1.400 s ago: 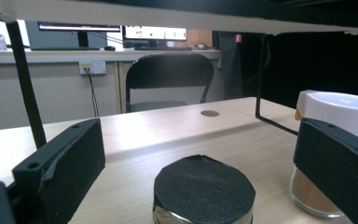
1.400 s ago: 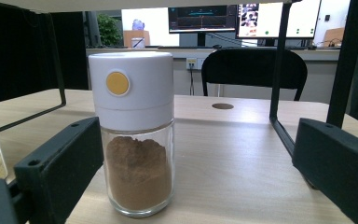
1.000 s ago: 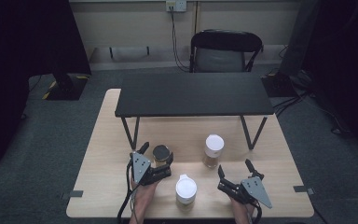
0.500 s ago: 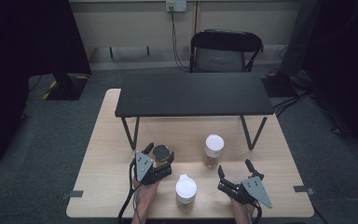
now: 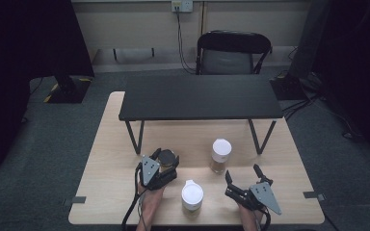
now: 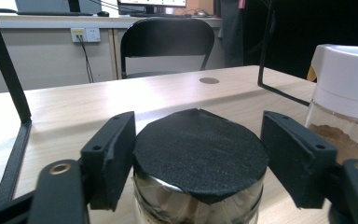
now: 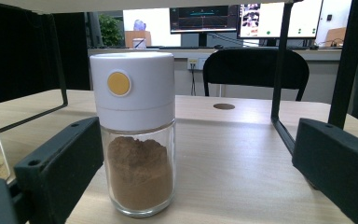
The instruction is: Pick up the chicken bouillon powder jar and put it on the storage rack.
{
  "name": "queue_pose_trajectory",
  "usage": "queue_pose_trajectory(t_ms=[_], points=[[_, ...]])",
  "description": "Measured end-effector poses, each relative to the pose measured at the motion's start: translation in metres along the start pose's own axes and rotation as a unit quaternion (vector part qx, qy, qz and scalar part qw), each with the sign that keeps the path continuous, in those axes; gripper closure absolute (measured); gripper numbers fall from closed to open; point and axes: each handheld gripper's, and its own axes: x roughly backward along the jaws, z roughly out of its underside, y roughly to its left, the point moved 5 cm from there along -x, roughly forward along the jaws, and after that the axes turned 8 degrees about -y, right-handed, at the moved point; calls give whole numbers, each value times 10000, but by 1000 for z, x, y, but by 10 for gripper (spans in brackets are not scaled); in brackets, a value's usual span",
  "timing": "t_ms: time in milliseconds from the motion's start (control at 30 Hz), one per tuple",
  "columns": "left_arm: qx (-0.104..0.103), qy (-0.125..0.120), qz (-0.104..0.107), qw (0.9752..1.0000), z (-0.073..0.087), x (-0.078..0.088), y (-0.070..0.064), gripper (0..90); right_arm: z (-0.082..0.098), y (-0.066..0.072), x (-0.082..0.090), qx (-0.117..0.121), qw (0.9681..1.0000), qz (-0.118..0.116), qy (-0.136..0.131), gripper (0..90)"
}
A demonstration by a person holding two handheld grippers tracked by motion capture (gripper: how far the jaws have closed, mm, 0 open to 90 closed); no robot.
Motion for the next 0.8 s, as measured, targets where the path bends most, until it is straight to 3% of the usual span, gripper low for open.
queue_pose_trajectory(t_ms=[267, 800], points=[[-40, 144, -37, 9999, 3, -1, 1, 333, 0, 0, 0, -14, 10000, 9, -1, 8], [-118, 51, -34, 9999, 0, 1, 0, 351, 0, -1, 0, -31, 10000, 8, -3, 8]])
